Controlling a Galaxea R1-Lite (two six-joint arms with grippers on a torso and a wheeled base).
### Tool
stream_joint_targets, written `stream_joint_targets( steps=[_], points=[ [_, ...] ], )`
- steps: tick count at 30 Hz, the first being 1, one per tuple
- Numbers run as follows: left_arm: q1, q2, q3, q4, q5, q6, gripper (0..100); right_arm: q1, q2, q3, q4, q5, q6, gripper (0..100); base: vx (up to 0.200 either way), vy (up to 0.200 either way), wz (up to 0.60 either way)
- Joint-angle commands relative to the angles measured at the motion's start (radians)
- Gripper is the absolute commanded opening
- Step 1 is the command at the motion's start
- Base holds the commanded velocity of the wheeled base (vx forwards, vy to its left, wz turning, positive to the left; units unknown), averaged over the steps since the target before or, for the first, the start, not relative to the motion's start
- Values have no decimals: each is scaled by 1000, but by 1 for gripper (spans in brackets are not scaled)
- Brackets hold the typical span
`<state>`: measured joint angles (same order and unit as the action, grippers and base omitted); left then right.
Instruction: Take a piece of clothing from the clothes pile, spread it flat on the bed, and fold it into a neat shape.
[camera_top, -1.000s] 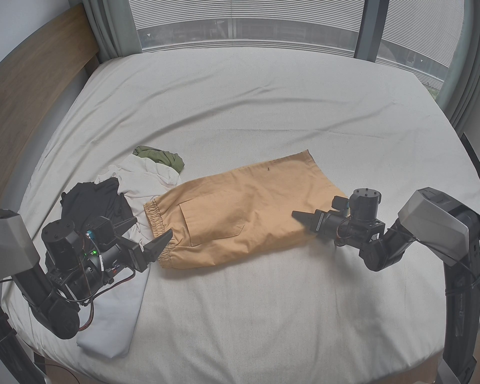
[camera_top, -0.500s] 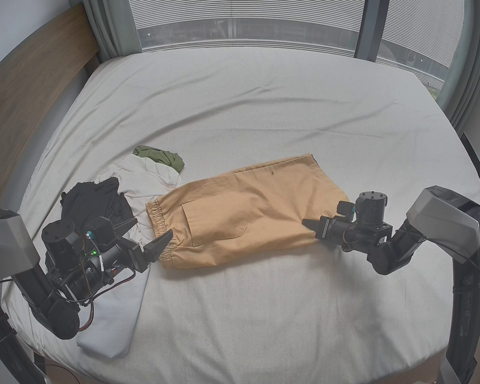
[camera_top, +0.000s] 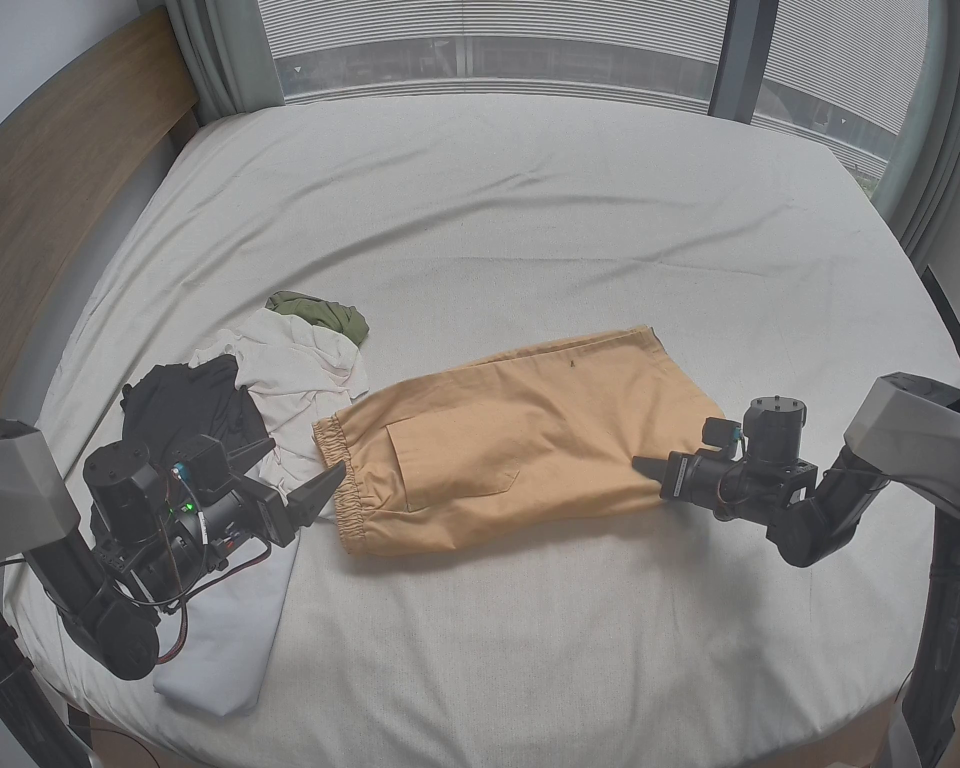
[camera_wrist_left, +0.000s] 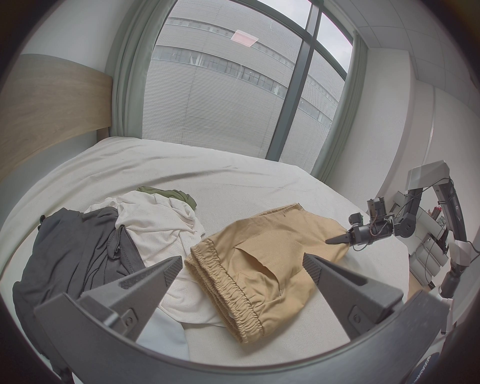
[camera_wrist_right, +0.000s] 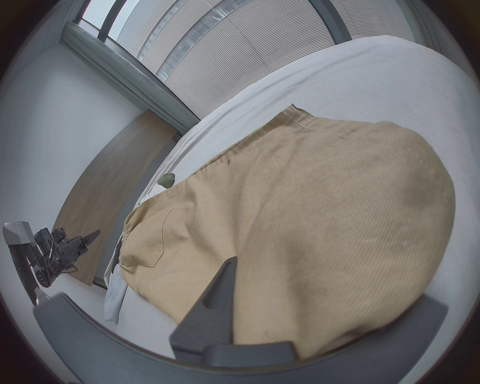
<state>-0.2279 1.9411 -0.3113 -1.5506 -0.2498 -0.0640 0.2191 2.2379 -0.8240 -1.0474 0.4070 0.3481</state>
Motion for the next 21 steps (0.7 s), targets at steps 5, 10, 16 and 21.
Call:
stream_joint_targets(
  steps=[5,10,16,21],
  points=[
    [-5,4,3,0,0,0,100,-12,-119,186,-14,-1,-24,0,0,0,0],
    [-5,1,6,0,0,0,100,-9,-167,272,-14,-1,-37,0,0,0,0],
    [-7,4,8,0,0,0,100,-4,-202,361,-14,-1,-57,0,0,0,0],
    [-7,6,8,0,0,0,100,-4,-236,442,-13,-1,-72,0,0,0,0]
  ],
)
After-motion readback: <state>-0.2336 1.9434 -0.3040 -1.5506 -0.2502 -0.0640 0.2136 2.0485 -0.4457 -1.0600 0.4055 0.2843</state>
